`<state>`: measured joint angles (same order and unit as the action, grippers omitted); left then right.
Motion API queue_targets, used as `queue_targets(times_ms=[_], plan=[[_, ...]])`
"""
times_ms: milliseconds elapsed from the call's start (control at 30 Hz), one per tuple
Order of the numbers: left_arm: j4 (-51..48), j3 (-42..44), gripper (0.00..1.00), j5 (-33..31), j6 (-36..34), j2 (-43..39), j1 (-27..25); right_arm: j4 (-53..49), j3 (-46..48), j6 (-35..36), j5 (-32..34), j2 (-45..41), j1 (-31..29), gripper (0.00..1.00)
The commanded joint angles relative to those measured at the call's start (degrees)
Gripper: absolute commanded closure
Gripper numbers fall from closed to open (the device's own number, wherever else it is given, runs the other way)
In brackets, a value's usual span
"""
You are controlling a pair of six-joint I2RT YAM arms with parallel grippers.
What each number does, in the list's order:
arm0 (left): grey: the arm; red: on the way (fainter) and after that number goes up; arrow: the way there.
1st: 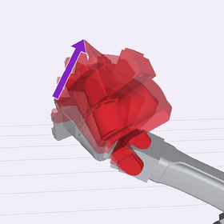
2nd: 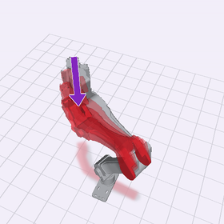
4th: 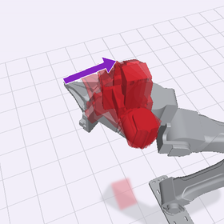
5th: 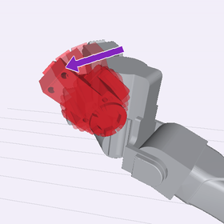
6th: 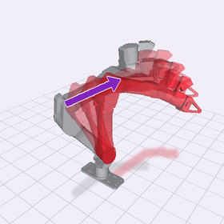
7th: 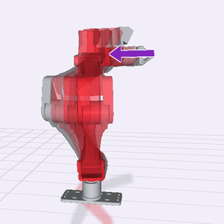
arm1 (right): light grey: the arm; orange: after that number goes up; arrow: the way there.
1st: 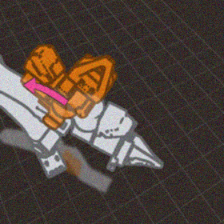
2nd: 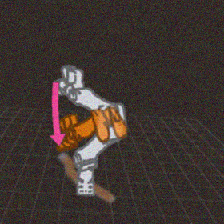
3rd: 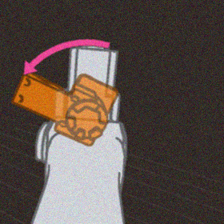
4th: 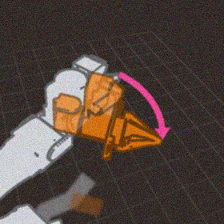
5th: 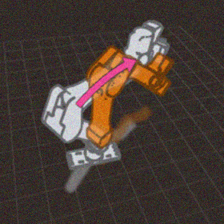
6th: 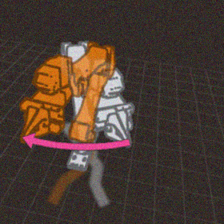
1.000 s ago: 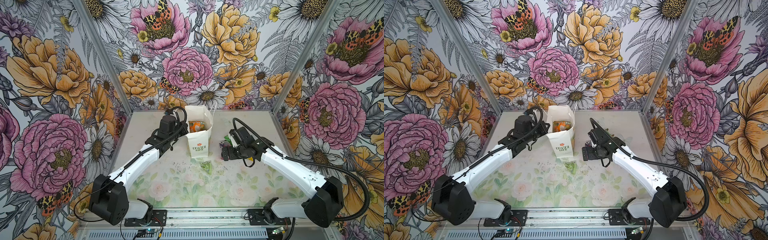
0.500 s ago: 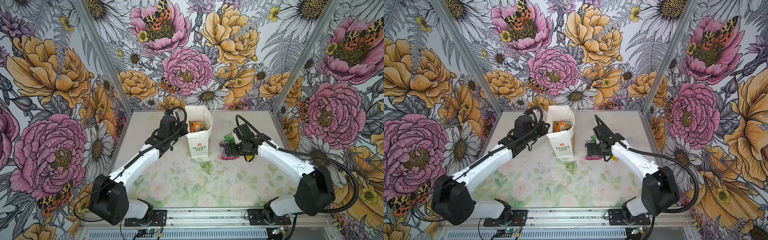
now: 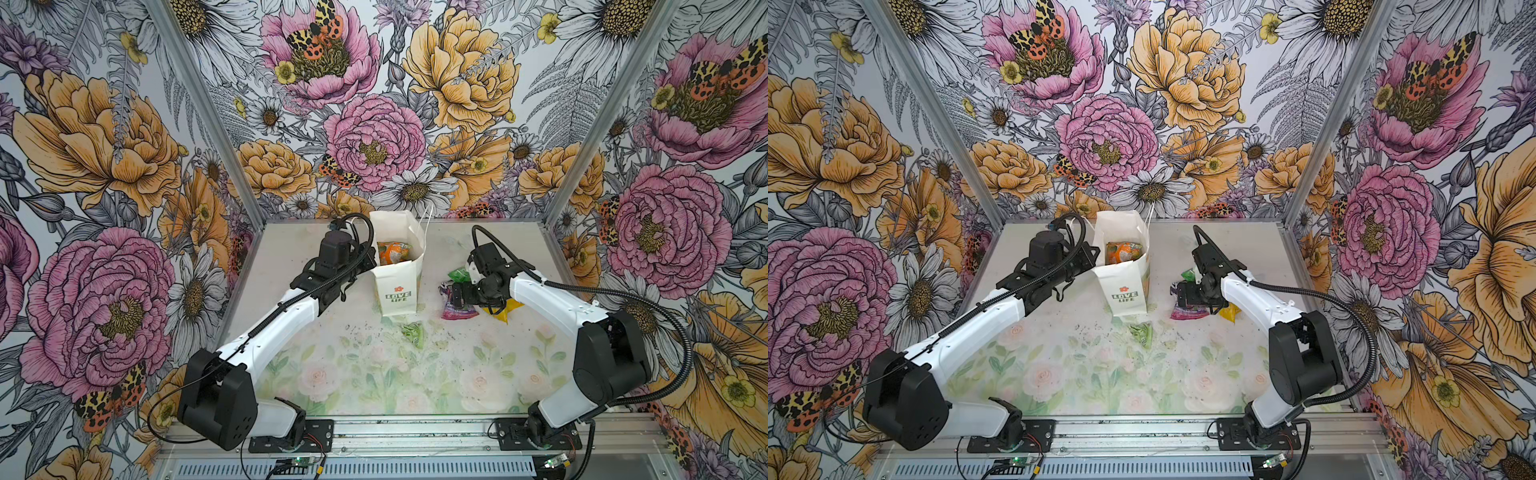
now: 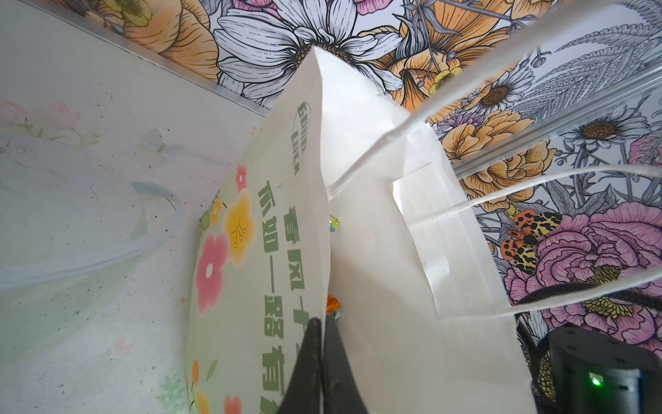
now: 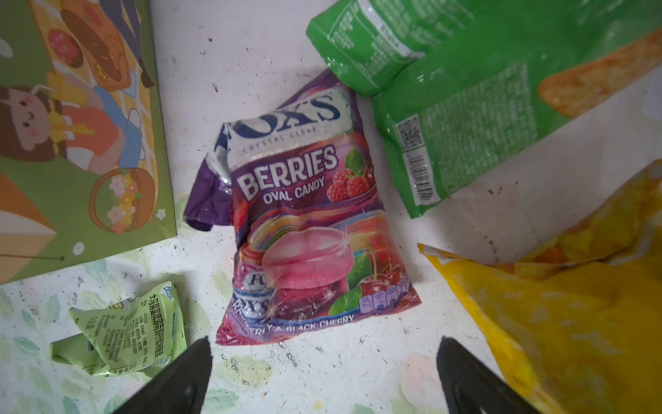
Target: Place the snacks into the paper bag
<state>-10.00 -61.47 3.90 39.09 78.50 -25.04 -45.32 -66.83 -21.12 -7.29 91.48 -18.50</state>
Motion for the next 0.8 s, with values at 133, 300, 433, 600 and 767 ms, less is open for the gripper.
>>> queue_targets(times_ms=[133, 300, 433, 600, 767], plan=[[0.86, -0.03, 1.00, 0.80, -0.51, -0.63, 0.34, 2.34, -3.11, 1.68, -4.07, 3.75, 1.18, 0.00], [0.64, 0.00, 1.00, 0.54, -0.51, -0.72, 0.35, 2.95, -4.14, 2.12, -5.30, 6.01, 1.17, 0.00], [0.51, 0.12, 1.00, 0.33, -0.51, -0.89, 0.43, 3.24, -4.71, 2.49, -5.79, 7.66, 1.27, 0.00], [0.51, 0.03, 1.00, 0.23, -0.51, -0.89, 0.42, 3.66, -5.68, 2.28, -6.69, 10.65, 1.27, 0.00], [0.50, -0.05, 1.00, 0.23, -0.59, -0.89, 0.50, 3.92, -6.03, 1.54, -5.51, 12.82, 1.27, 0.00]])
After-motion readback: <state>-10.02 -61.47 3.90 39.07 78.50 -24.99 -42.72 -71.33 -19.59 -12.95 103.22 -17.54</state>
